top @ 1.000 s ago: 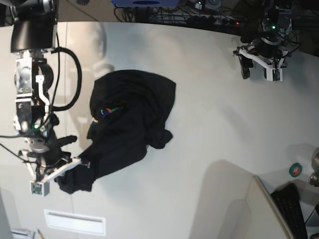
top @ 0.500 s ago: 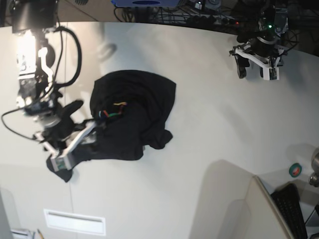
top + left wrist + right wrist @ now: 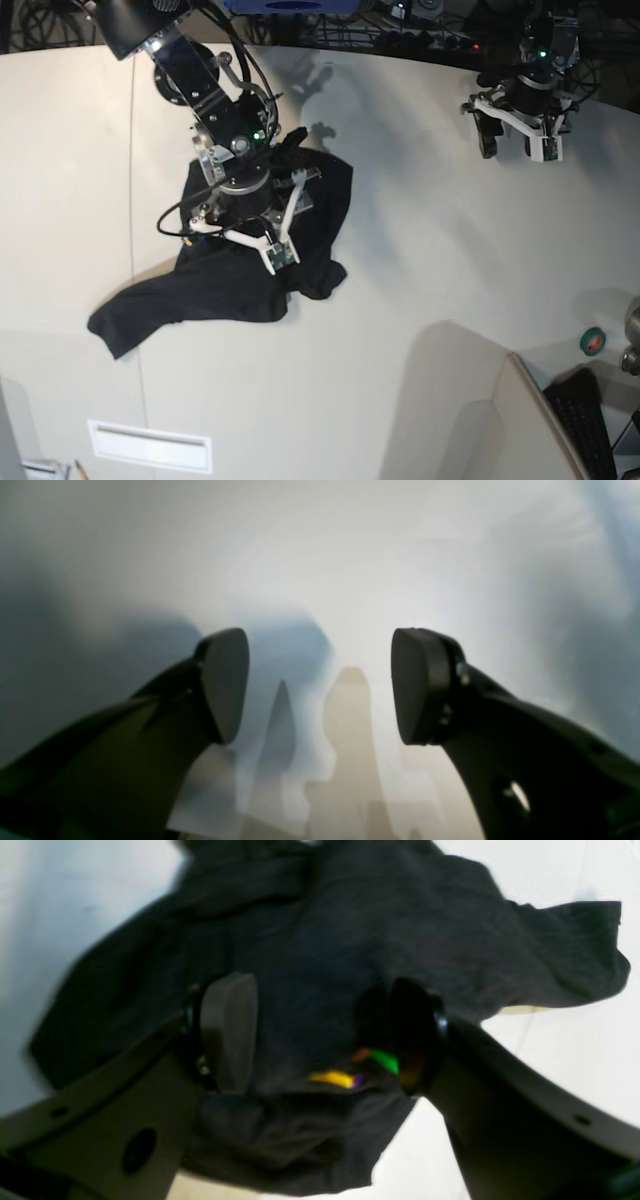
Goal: Layout the t-shirt on the table in an organized manner, then fold the t-shirt properly
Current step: 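Release, regrasp the shirt pile and pull it outward with the right gripper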
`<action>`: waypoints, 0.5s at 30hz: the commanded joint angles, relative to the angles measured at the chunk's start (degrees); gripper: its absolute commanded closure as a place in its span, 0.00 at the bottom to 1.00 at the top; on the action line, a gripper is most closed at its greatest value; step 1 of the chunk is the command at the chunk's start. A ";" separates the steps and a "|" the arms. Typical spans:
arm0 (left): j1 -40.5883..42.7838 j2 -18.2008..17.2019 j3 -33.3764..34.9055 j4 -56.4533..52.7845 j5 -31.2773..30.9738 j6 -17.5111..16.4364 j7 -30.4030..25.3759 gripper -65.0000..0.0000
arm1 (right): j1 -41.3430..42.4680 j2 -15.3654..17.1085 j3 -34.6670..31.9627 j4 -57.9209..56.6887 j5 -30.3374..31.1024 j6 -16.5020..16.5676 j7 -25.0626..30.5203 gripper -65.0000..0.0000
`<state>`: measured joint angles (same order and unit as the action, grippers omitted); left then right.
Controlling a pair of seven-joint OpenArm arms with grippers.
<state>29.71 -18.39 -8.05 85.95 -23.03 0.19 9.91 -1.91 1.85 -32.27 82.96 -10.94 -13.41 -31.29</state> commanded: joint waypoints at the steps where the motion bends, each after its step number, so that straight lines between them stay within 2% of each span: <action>1: 0.22 -0.73 -0.25 0.68 -0.14 0.12 -1.16 0.35 | 0.46 -0.84 -0.12 0.34 -0.45 -0.44 0.91 0.43; 2: 0.22 -0.73 -0.25 0.68 -0.14 0.12 -1.16 0.35 | 0.46 -1.01 -0.12 0.34 -0.36 -0.61 0.91 0.47; 3: 0.22 -0.73 -0.25 0.68 -0.14 0.12 -1.16 0.35 | 0.46 -1.01 -0.12 0.34 -0.36 -0.61 0.91 0.58; 5: 0.31 -0.73 -0.34 0.68 -0.14 0.12 -1.16 0.35 | 0.46 -1.01 -0.12 1.31 -0.36 -0.61 0.91 0.93; 6: 0.31 -0.73 -0.43 0.68 -0.14 0.12 -1.16 0.35 | 0.29 -0.84 -0.12 2.18 -0.36 -0.61 0.91 1.00; 9: 0.31 -0.73 -0.25 0.68 -0.05 0.12 -1.16 0.35 | -0.86 0.13 0.14 8.07 -0.71 -0.61 0.91 1.00; 12: 0.31 -0.73 -0.25 0.68 -0.05 0.12 -1.16 0.35 | -1.21 1.80 2.95 14.93 -0.71 -0.44 0.56 1.00; 15: 0.31 -0.73 -0.78 0.68 -0.05 0.12 -1.16 0.35 | 0.20 2.15 7.61 18.45 -0.71 -0.26 0.56 1.00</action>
<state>29.76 -18.41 -8.34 85.95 -22.96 0.12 9.93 -2.96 4.25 -24.86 100.03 -10.81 -13.28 -32.60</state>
